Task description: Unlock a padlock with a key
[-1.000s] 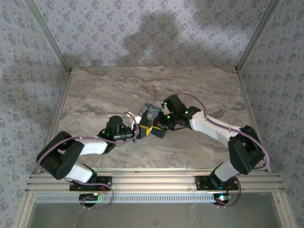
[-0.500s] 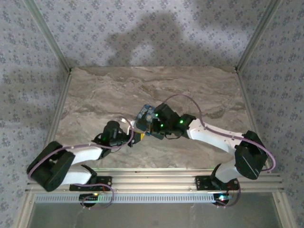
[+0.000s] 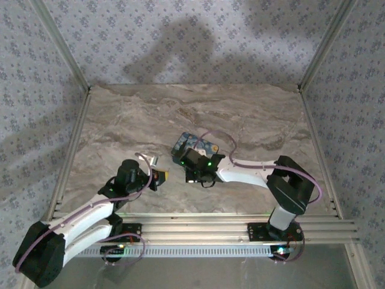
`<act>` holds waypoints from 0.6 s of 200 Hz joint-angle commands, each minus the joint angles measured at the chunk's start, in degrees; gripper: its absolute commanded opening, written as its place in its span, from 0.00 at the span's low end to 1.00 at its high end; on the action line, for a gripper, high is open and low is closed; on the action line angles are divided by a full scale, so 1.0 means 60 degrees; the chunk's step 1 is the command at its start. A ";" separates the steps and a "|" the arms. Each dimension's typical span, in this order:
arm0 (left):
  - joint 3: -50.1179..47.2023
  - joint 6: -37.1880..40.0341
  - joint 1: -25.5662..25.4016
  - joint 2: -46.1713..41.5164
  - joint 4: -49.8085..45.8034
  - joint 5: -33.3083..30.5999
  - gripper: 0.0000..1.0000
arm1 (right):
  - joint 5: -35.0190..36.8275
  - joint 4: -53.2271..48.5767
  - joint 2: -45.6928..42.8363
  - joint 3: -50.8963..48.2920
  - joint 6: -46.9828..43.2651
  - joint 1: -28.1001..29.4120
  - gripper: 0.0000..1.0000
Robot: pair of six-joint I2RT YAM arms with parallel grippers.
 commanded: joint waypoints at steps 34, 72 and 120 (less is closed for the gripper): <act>-0.0207 0.0105 0.0072 -0.0195 -0.0318 0.0063 0.00 | 0.0734 -0.0569 -0.0038 0.0057 -0.0850 -0.0933 0.00; -0.0211 0.0119 0.0075 -0.0269 -0.0362 0.0162 0.00 | 0.1163 -0.0069 -0.0091 0.0101 -0.1174 -0.0712 0.05; -0.0195 0.0148 0.0080 -0.0283 -0.0378 0.0238 0.00 | 0.2524 -0.0240 0.0517 0.0617 -0.0309 0.0181 0.56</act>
